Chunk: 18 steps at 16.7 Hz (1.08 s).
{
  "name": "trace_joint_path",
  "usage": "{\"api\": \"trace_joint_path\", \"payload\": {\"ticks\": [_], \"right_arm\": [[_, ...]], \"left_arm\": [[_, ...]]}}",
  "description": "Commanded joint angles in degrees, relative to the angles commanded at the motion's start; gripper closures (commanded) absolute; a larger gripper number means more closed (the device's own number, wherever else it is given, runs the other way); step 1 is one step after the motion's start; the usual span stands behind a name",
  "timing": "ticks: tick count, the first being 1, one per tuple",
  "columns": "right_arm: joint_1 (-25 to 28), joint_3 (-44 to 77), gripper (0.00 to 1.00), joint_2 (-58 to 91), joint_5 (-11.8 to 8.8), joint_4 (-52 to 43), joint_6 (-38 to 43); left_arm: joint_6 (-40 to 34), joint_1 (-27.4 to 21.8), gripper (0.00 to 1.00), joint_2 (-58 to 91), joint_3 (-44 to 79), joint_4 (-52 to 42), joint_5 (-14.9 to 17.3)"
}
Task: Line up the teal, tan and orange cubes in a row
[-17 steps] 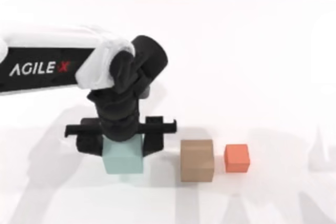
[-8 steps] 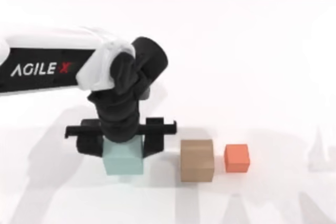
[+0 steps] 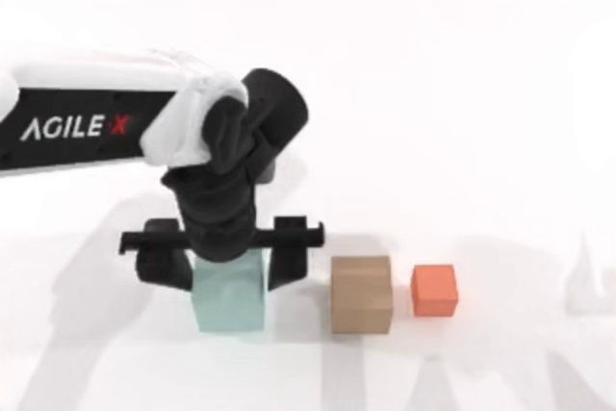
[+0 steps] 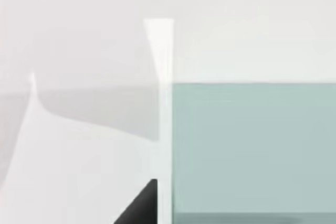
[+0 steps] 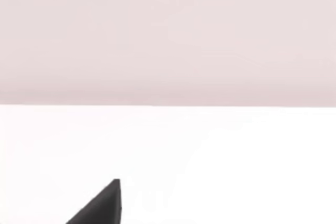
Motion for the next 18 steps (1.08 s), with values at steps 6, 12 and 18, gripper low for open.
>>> {"api": "trace_joint_path", "payload": {"ticks": [6,12,18], "right_arm": [[0.0,0.0,0.0,0.0,0.0,0.0,0.0],[0.0,0.0,0.0,0.0,0.0,0.0,0.0],[0.0,0.0,0.0,0.0,0.0,0.0,0.0]], "left_arm": [[0.0,0.0,0.0,0.0,0.0,0.0,0.0],[-0.1,0.2,0.0,-0.7,1.8,-2.4,-0.1],[-0.3,1.0,0.0,-4.9,9.4,-14.5,0.0]]}}
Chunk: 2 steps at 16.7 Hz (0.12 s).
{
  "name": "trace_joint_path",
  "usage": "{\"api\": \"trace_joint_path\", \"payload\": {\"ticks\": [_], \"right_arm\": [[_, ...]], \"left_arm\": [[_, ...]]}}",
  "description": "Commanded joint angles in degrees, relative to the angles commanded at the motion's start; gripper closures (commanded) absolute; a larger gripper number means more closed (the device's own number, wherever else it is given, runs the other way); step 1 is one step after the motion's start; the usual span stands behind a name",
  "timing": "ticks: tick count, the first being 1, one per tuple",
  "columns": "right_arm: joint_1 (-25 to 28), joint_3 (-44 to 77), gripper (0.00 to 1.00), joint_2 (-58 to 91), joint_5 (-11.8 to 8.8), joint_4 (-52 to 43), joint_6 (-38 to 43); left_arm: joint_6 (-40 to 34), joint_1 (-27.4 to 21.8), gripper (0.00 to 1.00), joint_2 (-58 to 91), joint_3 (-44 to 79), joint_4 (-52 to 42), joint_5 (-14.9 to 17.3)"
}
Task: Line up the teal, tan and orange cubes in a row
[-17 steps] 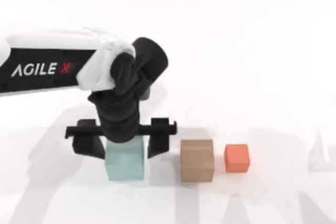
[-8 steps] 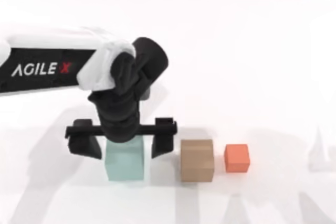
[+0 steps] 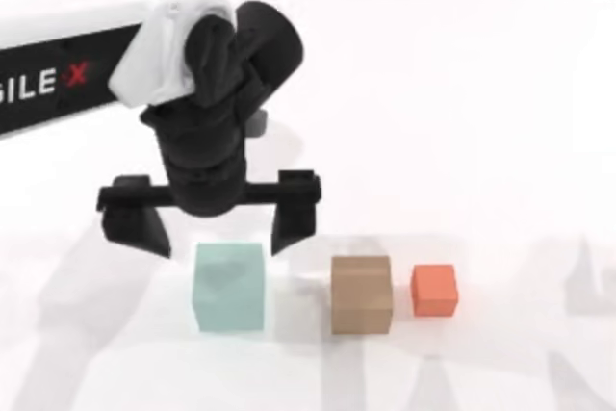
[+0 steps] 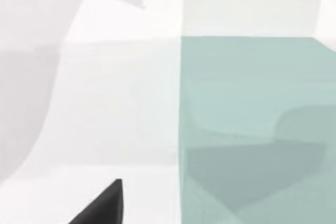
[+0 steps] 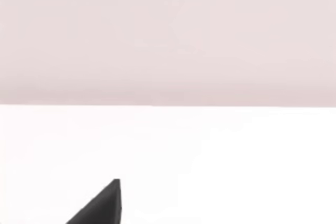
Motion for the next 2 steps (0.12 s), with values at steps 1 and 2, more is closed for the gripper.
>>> {"api": "trace_joint_path", "payload": {"ticks": [1,2], "right_arm": [[0.0,0.0,0.0,0.0,0.0,0.0,0.0],[0.0,0.0,0.0,0.0,0.0,0.0,0.0]], "left_arm": [[0.0,0.1,0.0,-0.4,0.5,-0.6,0.0],[0.0,0.1,0.0,-0.4,0.5,-0.7,0.0]]}}
